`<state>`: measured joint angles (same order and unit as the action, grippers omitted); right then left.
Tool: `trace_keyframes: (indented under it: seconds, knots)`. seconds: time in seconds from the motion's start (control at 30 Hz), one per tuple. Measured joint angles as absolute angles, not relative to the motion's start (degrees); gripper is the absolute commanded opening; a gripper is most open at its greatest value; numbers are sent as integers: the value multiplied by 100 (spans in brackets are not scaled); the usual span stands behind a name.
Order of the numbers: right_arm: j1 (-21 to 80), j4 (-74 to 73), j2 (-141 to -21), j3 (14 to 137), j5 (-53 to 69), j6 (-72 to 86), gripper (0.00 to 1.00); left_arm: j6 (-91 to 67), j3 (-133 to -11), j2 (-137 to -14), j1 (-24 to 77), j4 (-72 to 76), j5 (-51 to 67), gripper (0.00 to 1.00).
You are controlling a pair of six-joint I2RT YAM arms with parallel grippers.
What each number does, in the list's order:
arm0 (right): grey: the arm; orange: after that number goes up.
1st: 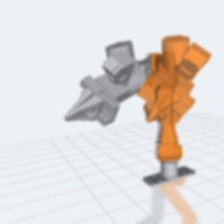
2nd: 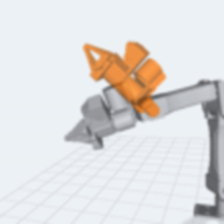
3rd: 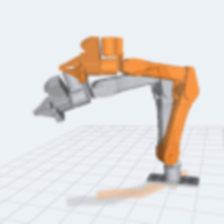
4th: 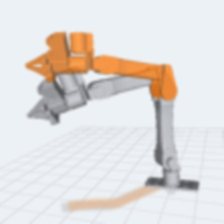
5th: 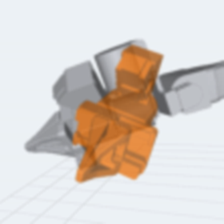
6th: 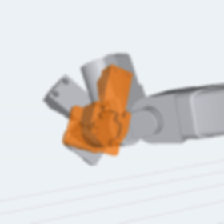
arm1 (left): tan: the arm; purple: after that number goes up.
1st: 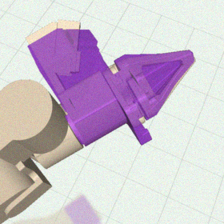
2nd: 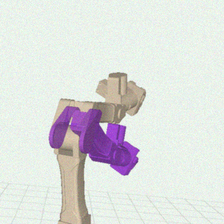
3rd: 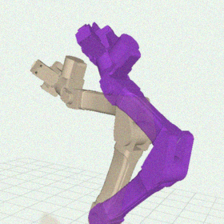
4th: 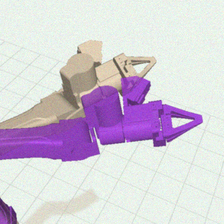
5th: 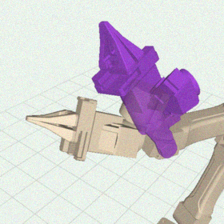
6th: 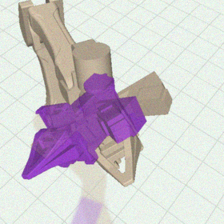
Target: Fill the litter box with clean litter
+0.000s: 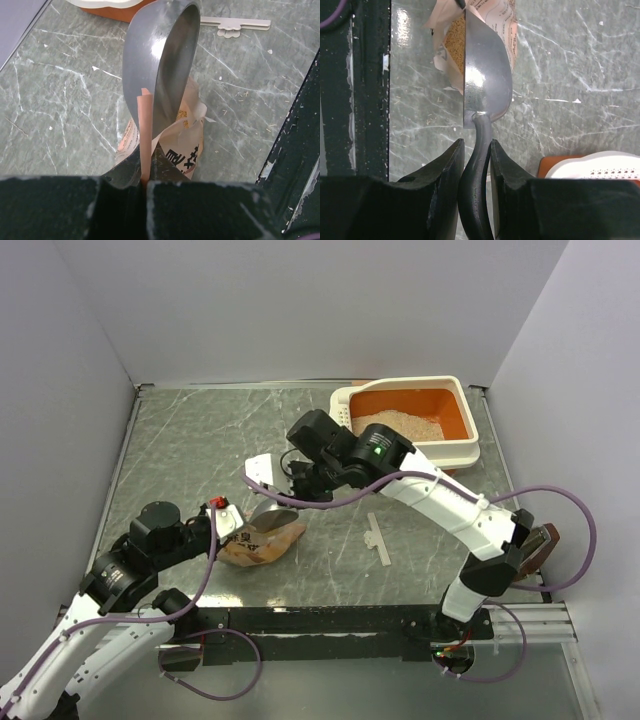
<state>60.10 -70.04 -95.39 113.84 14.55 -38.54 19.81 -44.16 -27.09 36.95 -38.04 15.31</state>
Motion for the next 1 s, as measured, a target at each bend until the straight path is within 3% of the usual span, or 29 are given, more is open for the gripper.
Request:
trace_keyframes:
  seconds: [0.27, 0.63, 1.0]
  knots:
    - [6045, -6978, -8801, 10836, 1260, -4366, 0, 2029, -4525, -2672, 3697, -3704, 1645, 1]
    - [6101, -7015, -8700, 10663, 1393, -4934, 0, 2178, -4604, -2685, 3697, -3817, 1876, 1]
    - [6180, -6973, -9553, 11032, 1634, -4729, 0, 2150, -4619, -2685, 3697, -3837, 1933, 1]
